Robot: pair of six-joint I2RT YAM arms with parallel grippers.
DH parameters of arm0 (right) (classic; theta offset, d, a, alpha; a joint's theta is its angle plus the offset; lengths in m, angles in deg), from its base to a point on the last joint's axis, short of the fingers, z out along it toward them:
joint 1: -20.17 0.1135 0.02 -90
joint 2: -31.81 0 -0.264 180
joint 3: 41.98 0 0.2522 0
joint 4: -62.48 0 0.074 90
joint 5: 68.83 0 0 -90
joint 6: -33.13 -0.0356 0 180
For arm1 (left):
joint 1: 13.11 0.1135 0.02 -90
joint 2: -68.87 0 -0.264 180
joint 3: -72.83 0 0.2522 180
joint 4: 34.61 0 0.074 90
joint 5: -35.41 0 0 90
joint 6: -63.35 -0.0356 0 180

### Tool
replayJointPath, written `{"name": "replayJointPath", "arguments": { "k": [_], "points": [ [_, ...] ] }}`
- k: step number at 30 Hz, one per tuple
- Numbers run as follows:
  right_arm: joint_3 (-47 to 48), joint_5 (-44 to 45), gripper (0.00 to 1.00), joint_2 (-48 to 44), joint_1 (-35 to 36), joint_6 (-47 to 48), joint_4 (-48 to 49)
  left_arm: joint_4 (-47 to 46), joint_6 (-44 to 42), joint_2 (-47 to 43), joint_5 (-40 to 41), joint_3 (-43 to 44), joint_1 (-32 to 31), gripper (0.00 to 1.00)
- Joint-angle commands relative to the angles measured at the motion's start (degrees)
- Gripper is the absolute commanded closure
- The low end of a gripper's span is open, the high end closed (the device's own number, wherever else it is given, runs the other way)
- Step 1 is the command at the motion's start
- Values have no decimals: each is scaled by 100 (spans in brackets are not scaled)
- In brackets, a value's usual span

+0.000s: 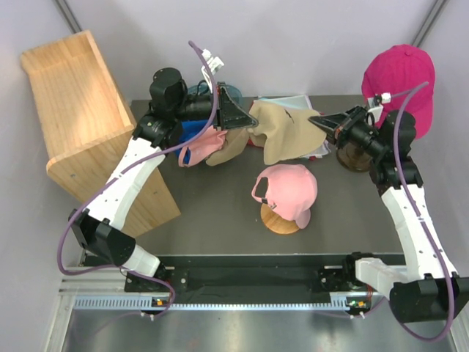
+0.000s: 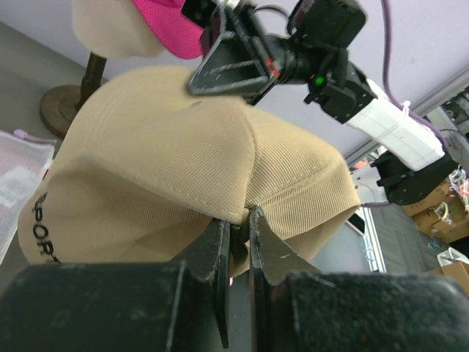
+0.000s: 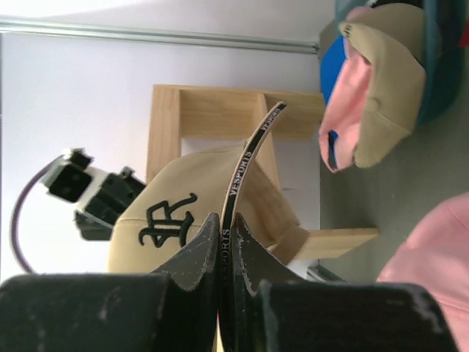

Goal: Stack the hats

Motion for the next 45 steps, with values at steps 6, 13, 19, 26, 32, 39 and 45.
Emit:
{"name": "replayJointPath", "arguments": {
  "k": [6,13,19,26,32,39,45],
  "points": [
    [782,176,100,-461,-154,198,1044,1546,-1226,-313,1672,-3,184,19],
    [1644,1044,100,-795,-586,1392,-568,1503,-981,-971,4089,-443,704,1],
    [2050,1091,100,-690,-507,2098,-1295,1143,-858,-1017,4101,-426,757,1],
    [706,1065,100,-1357,-445,1273,-610,809,-682,-859,3573,-320,757,1],
    [134,1337,100,-1727,-6,1193,-689,581,-559,-841,3537,-364,757,1],
    [-1261,1891,100,-2420,609,807,-479,422,-348,-736,3371,-320,748,1],
    [-2133,2084,100,-2956,636,613,-232,378,-357,-762,3187,-425,748,1]
  ]
}}
